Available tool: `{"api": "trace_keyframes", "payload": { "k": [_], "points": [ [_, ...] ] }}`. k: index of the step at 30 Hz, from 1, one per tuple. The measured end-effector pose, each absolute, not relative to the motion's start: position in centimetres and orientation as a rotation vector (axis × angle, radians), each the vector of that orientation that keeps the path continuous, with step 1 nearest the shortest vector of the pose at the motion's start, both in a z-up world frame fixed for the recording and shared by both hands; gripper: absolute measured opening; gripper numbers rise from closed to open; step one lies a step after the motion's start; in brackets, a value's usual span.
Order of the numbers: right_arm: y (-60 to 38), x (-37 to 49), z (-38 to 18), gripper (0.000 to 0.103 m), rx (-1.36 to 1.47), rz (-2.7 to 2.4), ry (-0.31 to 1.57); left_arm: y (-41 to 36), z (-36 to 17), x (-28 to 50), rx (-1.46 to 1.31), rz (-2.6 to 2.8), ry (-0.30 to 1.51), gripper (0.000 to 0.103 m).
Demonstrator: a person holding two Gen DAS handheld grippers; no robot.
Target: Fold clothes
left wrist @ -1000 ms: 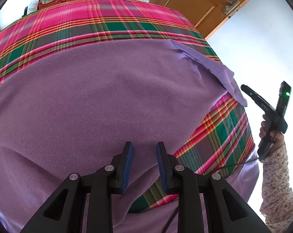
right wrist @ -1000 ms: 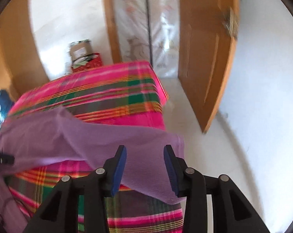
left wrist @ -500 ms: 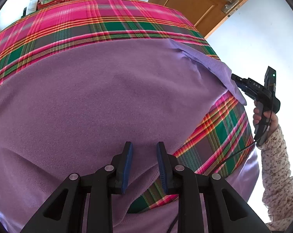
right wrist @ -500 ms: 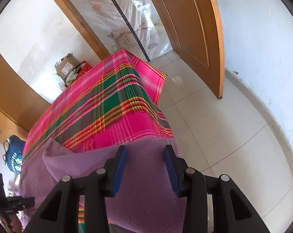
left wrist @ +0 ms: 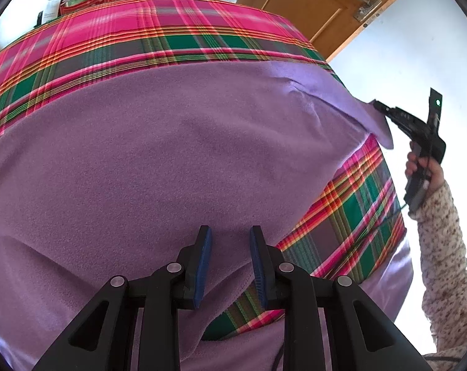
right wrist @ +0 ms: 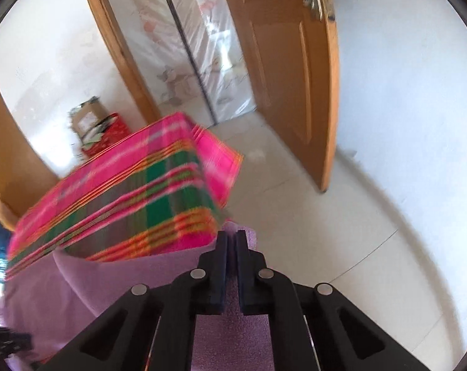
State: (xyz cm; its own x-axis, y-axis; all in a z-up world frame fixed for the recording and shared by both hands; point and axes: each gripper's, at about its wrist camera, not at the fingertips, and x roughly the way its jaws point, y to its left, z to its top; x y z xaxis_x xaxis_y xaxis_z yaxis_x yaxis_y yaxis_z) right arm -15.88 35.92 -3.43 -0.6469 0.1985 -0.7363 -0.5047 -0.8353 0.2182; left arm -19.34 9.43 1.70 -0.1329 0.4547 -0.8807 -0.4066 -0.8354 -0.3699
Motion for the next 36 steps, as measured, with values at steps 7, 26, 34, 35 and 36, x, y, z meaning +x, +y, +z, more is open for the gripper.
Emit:
{"api": "trace_keyframes", "payload": {
  "k": [7, 26, 34, 35, 36],
  "points": [
    [38.3, -17.8, -3.4, 0.005, -1.004, 2.403, 0.532, 9.7, 1.6, -19.3, -1.582, 2.002, -0.053, 0.026],
    [34.9, -19.8, -2.0, 0.013, -1.066, 2.316, 0.274, 7.9, 3.0, -17.9, -1.539, 2.018, -0.121, 0.026],
    [23.4, -20.9, 2.3, 0.014, -1.128, 2.661, 0.129, -0.3, 5.9, -16.6, -1.502, 2.203, -0.241, 0.026],
    [21.9, -21.0, 2.9, 0.014, -1.117, 2.699, 0.114, -2.0, 6.4, -16.3, -1.504, 2.235, -0.273, 0.026],
    [20.0, -20.9, 3.8, 0.014, -1.106, 2.764, 0.102, -3.8, 6.8, -16.0, -1.506, 2.271, -0.294, 0.026]
  ]
}}
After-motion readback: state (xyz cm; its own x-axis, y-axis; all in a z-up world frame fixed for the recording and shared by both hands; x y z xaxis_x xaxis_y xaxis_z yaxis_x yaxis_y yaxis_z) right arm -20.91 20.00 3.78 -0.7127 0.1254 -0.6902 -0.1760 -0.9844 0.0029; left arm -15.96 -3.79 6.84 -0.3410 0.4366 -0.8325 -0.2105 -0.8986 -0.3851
